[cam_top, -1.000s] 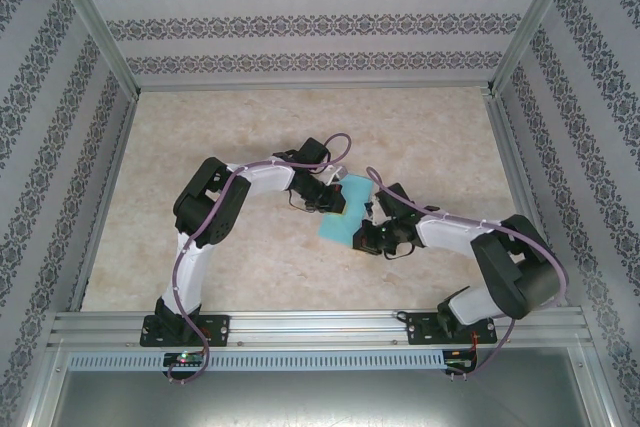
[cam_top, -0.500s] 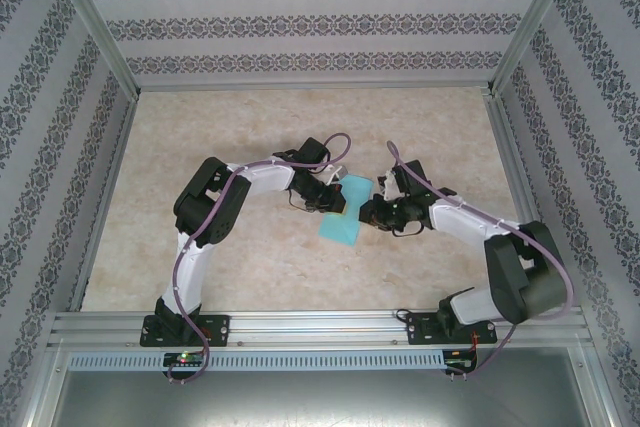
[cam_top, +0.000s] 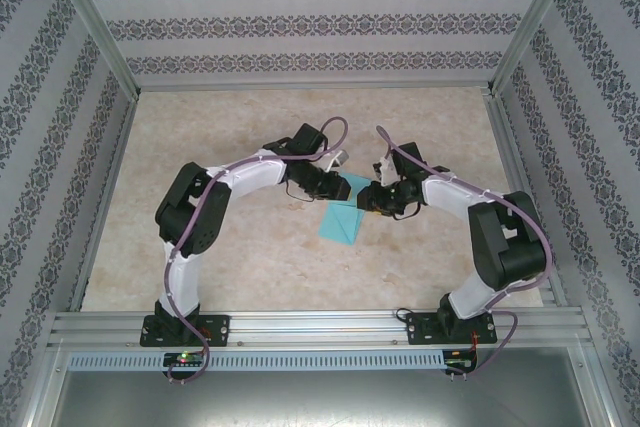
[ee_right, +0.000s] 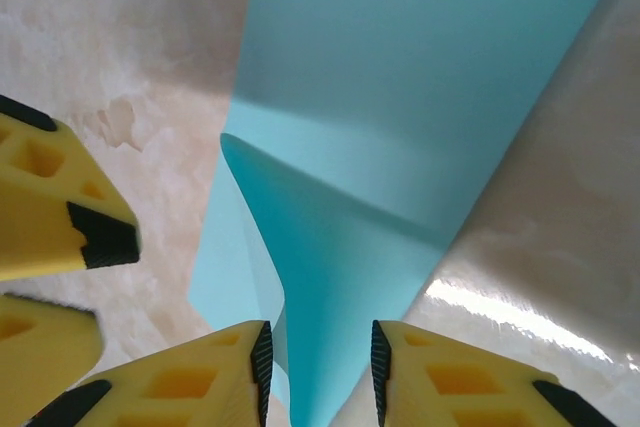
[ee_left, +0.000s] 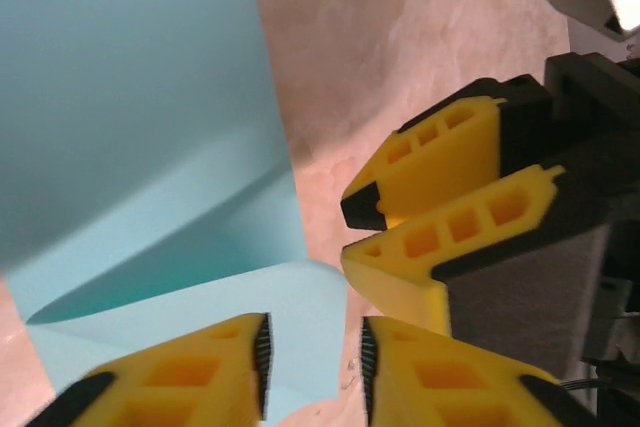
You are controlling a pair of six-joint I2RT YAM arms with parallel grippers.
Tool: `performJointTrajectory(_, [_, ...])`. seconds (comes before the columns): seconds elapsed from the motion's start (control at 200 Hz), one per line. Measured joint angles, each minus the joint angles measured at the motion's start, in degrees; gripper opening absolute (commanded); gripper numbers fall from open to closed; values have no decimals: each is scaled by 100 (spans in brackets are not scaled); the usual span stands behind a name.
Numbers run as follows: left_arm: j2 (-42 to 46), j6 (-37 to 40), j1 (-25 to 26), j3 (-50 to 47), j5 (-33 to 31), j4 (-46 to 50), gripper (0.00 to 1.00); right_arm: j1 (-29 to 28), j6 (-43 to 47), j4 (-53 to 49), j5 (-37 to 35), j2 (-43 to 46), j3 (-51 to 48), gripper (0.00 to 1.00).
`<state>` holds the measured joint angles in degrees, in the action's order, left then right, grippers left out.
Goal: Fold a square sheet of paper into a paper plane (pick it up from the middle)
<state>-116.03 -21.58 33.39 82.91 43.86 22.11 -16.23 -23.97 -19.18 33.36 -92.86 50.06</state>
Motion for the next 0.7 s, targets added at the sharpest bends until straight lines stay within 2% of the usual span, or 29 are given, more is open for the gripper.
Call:
performJointTrajectory(0.195, [175, 11, -118, -164, -254, 79, 47, -22, 42, 57, 278, -127, 57, 35])
performJointTrajectory(0.485, [557, -122, -293, -769, -363, 70, 54, -280, 33, 328, 487, -229, -144, 35])
performJointTrajectory(0.595, [772, -197, -352, -994, -361, 22, 55, -354, 17, 459, 535, -258, -214, 32])
performJointTrajectory(0.699, [994, -306, -378, -1204, -367, -98, 57, -452, -20, 645, 579, -260, -308, 24])
